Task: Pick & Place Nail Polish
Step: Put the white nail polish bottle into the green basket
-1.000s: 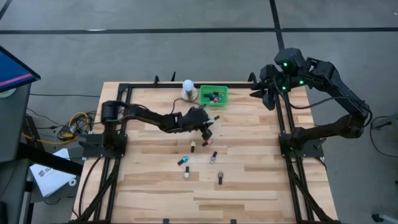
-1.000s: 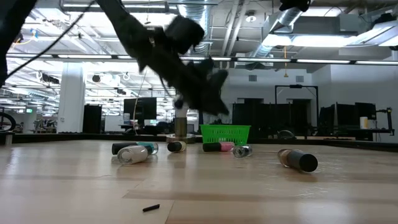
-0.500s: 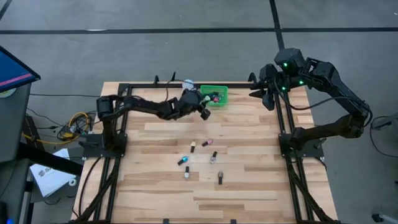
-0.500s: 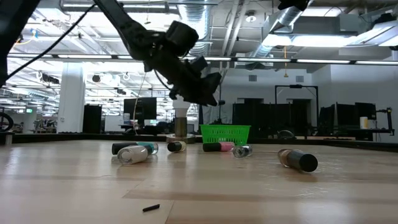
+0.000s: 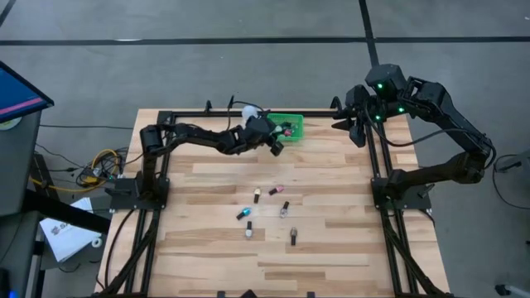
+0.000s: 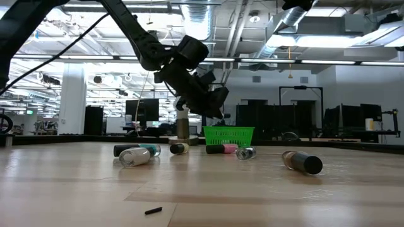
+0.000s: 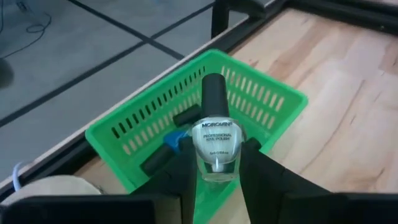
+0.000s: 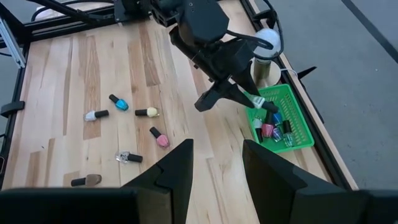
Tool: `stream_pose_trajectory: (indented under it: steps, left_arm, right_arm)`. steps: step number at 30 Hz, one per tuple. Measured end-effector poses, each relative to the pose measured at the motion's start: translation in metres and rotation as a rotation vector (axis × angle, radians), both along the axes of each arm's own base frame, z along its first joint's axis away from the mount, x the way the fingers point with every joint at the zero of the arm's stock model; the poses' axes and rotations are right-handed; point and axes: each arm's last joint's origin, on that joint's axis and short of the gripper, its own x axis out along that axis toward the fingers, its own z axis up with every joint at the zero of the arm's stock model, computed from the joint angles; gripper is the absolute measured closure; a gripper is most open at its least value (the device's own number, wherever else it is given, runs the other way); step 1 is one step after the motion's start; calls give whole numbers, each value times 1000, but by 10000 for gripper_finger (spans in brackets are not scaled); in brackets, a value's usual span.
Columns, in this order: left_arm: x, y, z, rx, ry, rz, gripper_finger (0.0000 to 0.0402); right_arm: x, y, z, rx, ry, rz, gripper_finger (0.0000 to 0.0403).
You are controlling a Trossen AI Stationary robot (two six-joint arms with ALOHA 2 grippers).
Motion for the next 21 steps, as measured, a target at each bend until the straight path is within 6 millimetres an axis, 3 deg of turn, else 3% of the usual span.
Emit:
stream_pose_trajectory:
  steps: [6, 15, 21]
  left_arm:
    - [0, 0, 0, 0, 1, 0, 286]
    - [-1, 2, 0, -1, 1, 5, 282]
    - [-2, 4, 0, 0, 0, 11, 252]
  right_arm:
    - [0, 0, 0, 2, 0, -2, 272]
    - [0, 0, 0, 13, -2, -12, 272]
    - [0, 0, 0, 22, -4, -19, 272]
